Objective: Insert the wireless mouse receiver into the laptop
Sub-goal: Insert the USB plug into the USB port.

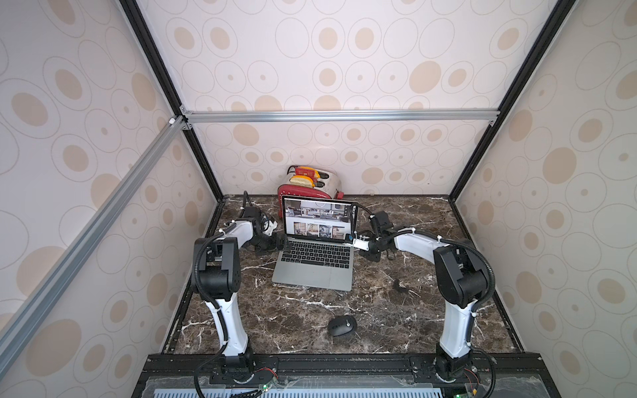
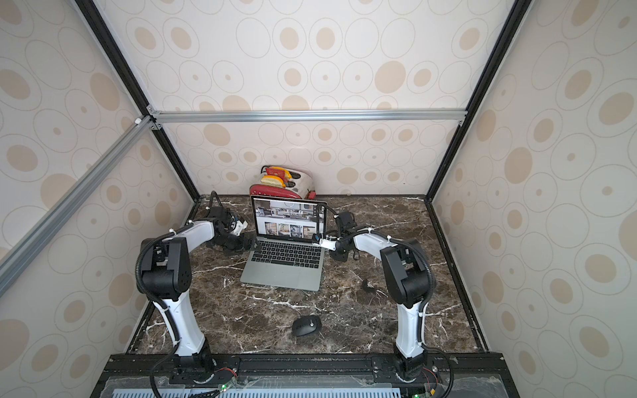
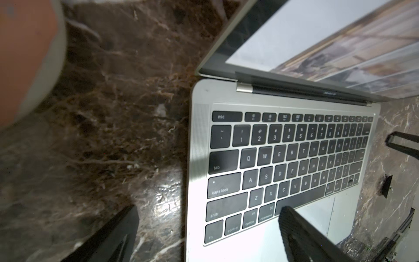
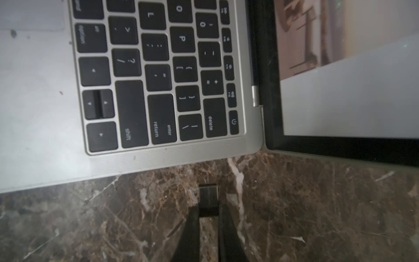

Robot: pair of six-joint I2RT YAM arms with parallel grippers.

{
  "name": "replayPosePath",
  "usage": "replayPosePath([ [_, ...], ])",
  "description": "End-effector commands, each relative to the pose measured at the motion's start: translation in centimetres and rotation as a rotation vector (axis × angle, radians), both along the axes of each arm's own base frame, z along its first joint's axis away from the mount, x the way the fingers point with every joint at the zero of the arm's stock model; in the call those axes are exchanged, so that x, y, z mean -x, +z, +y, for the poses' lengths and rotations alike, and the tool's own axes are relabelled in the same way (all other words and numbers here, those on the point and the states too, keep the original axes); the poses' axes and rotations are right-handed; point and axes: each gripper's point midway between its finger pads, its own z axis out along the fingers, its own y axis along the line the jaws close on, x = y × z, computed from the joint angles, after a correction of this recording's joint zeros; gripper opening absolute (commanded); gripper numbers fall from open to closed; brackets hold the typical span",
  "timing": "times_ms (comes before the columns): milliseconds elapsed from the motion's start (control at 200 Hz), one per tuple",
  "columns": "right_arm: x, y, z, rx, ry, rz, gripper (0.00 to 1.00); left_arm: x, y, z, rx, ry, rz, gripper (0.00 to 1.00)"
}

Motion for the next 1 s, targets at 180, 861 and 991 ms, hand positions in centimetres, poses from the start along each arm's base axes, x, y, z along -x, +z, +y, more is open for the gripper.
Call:
replayPosePath([
  [180, 0.4, -1.2, 0.9, 0.051, 0.043, 0.028, 0.00, 1.8, -2.6, -0.3, 0.030, -0.019, 0.103, 0.99],
  [861, 0.1, -0.4, 2.6, 0.010, 0.052, 0.039, 0.00, 1.8, -3.0, -0.4, 0.036, -0.012, 0.114, 0.99],
  [991, 0.7, 0.4, 3.0, -0.027, 0.073, 0.041, 0.00, 1.8, -3.2, -0.4, 0.043, -0.005, 0.120, 0.99],
])
